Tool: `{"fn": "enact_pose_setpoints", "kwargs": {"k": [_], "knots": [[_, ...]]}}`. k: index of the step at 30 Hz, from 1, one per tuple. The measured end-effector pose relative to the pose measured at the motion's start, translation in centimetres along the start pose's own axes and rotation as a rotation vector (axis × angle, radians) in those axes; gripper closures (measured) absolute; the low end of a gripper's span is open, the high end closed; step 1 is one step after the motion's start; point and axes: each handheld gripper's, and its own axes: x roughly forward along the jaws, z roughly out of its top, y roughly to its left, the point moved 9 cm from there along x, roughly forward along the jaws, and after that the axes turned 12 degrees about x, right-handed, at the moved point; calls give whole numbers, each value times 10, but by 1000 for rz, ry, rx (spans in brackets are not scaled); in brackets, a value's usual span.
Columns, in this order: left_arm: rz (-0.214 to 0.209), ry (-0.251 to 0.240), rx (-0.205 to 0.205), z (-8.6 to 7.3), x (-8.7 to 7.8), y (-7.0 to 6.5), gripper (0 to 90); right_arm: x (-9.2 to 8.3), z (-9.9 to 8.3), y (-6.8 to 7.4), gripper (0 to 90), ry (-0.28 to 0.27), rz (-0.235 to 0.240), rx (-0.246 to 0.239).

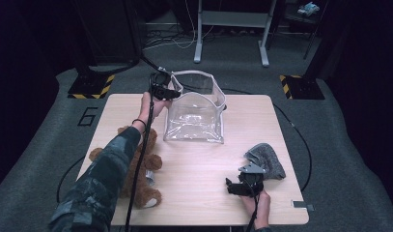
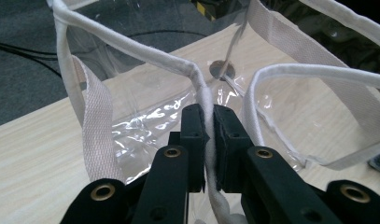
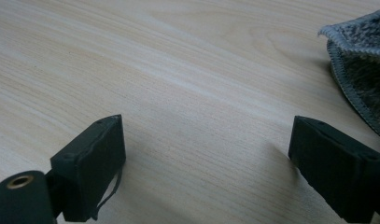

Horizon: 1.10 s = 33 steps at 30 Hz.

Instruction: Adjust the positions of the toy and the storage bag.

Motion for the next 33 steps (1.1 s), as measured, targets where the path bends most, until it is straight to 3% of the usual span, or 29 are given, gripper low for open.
{"fn": "enact_pose_setpoints", "kwargs": {"k": [13, 15, 23, 27, 33], "knots": [[-27, -14, -4, -2, -16, -6, 828, 0, 0, 0, 101, 2, 1, -2], [-38, -15, -11, -2, -18, -9, 828, 0, 0, 0, 102, 1, -1, 18], [-51, -1, -24, -7, -25, -7, 818, -2, 1, 3, 128, 38, 32, 36], [-64, -4, -16, -8, -27, -10, 818, -13, 18, 13, 130, 29, 57, 29], [-60, 8, -15, -8, -31, -12, 807, -32, 67, 22, 137, 0, 80, -4]]}}
